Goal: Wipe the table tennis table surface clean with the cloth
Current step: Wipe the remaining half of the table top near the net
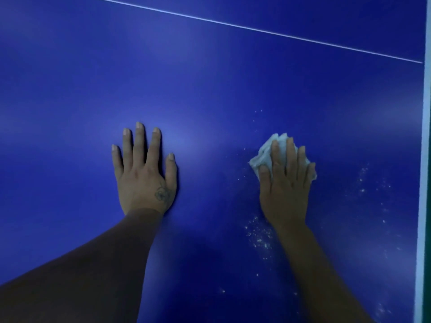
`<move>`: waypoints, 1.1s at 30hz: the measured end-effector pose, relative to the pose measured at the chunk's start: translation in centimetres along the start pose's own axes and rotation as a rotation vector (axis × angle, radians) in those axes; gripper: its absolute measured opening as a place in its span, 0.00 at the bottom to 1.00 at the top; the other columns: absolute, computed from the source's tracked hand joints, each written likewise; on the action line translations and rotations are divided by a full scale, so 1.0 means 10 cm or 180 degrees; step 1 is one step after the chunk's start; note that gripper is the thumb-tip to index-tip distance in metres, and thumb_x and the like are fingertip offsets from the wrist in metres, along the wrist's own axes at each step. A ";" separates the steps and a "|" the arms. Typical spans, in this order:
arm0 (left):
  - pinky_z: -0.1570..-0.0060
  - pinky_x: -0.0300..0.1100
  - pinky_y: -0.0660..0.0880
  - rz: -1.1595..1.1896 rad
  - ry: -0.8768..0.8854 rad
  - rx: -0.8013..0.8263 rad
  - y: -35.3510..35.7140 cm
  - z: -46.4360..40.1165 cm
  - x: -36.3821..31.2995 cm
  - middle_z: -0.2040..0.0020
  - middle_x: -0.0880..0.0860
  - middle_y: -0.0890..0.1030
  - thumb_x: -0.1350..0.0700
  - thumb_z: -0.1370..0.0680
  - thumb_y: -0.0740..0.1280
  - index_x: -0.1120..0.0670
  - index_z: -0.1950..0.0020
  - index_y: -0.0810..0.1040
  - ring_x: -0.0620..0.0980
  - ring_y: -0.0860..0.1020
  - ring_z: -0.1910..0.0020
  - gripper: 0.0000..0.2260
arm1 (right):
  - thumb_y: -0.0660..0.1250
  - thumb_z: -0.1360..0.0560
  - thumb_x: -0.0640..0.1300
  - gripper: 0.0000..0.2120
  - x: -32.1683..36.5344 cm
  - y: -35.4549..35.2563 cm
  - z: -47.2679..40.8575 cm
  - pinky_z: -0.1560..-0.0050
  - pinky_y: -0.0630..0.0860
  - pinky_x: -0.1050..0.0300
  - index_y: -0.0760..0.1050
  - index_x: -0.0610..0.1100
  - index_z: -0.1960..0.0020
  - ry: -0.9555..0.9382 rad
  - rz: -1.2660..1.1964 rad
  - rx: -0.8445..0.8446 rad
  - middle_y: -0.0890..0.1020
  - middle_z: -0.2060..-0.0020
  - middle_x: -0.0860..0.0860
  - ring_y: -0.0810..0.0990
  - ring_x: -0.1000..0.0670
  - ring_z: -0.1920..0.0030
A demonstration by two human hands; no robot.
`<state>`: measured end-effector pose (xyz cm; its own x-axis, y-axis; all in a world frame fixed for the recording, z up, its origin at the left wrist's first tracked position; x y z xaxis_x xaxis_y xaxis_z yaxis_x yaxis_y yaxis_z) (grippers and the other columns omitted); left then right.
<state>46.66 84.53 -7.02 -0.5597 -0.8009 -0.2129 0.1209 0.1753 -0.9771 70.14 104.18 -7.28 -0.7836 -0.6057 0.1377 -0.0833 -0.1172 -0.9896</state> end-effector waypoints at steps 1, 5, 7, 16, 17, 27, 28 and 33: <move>0.16 0.60 0.46 0.0015 0.0001 -0.0019 0.00 0.00 0.00 0.13 0.53 0.54 0.42 0.14 0.54 0.50 0.14 0.60 0.56 0.49 0.13 0.28 | 0.46 0.10 0.58 0.28 0.00 -0.01 -0.15 0.16 0.50 0.33 0.55 0.48 0.13 -0.0110 0.0054 -0.0001 0.55 0.14 0.44 0.52 0.37 0.15; 0.16 0.60 0.46 -0.0002 0.0006 -0.0037 0.00 -0.01 0.01 0.13 0.53 0.55 0.42 0.14 0.54 0.50 0.14 0.60 0.55 0.49 0.13 0.28 | 0.38 0.11 0.60 0.31 -0.06 -0.07 -1.10 0.17 0.49 0.31 0.52 0.48 0.13 -0.0032 0.0246 -0.0180 0.55 0.14 0.44 0.52 0.36 0.15; 0.16 0.60 0.46 -0.0025 0.0013 -0.0045 0.00 -0.01 0.01 0.13 0.53 0.55 0.42 0.14 0.54 0.50 0.14 0.61 0.56 0.49 0.13 0.28 | 0.39 0.12 0.62 0.32 0.00 -0.07 -1.49 0.16 0.45 0.33 0.50 0.49 0.12 0.0198 0.0043 -0.0185 0.52 0.13 0.44 0.48 0.38 0.14; 0.16 0.61 0.45 0.0020 0.0020 -0.0002 0.03 0.01 0.02 0.13 0.52 0.53 0.41 0.13 0.53 0.48 0.14 0.59 0.55 0.47 0.13 0.29 | 0.48 0.10 0.54 0.27 0.91 0.09 -0.08 0.17 0.52 0.35 0.55 0.47 0.13 -0.0909 -0.0260 0.0060 0.54 0.14 0.45 0.52 0.41 0.14; 0.16 0.61 0.45 0.0018 0.0026 0.0017 0.03 0.01 0.02 0.13 0.52 0.53 0.40 0.13 0.52 0.48 0.13 0.58 0.55 0.47 0.13 0.29 | 0.49 0.10 0.54 0.27 0.99 0.10 0.25 0.17 0.52 0.35 0.54 0.47 0.13 -0.1025 -0.0314 0.0210 0.52 0.13 0.45 0.50 0.41 0.14; 0.16 0.59 0.44 -0.0028 0.0201 0.0198 -0.01 0.09 0.04 0.12 0.52 0.51 0.41 0.13 0.48 0.49 0.13 0.55 0.54 0.46 0.13 0.29 | 0.52 0.13 0.56 0.30 1.13 0.08 -0.05 0.14 0.48 0.40 0.60 0.43 0.15 -0.0916 -0.0308 0.0248 0.56 0.14 0.42 0.50 0.38 0.14; 0.16 0.59 0.46 -0.0035 0.0266 0.0210 -0.01 0.19 0.06 0.12 0.52 0.52 0.42 0.13 0.48 0.49 0.13 0.55 0.54 0.47 0.13 0.29 | 0.52 0.13 0.55 0.30 1.19 0.08 0.02 0.14 0.48 0.40 0.59 0.42 0.15 -0.1001 -0.0318 0.0204 0.56 0.14 0.41 0.51 0.38 0.14; 0.16 0.58 0.49 -0.0024 0.0344 0.0140 -0.08 0.94 0.20 0.13 0.52 0.53 0.45 0.12 0.51 0.49 0.13 0.57 0.54 0.48 0.13 0.27 | 0.51 0.12 0.53 0.28 1.40 0.12 0.44 0.15 0.52 0.40 0.59 0.42 0.15 -0.1596 -0.0266 0.0243 0.58 0.15 0.42 0.54 0.41 0.14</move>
<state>53.15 77.47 -6.70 -0.6456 -0.7352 -0.2065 0.1508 0.1424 -0.9783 61.78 92.07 -6.35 -0.3830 -0.8927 0.2376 -0.0731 -0.2271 -0.9711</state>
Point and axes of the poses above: each hand's wrist, its own z-axis away from the middle knuckle, its own y-axis out of the palm, x = y × z, the point moved 7 cm from there along -z, towards the middle knuckle
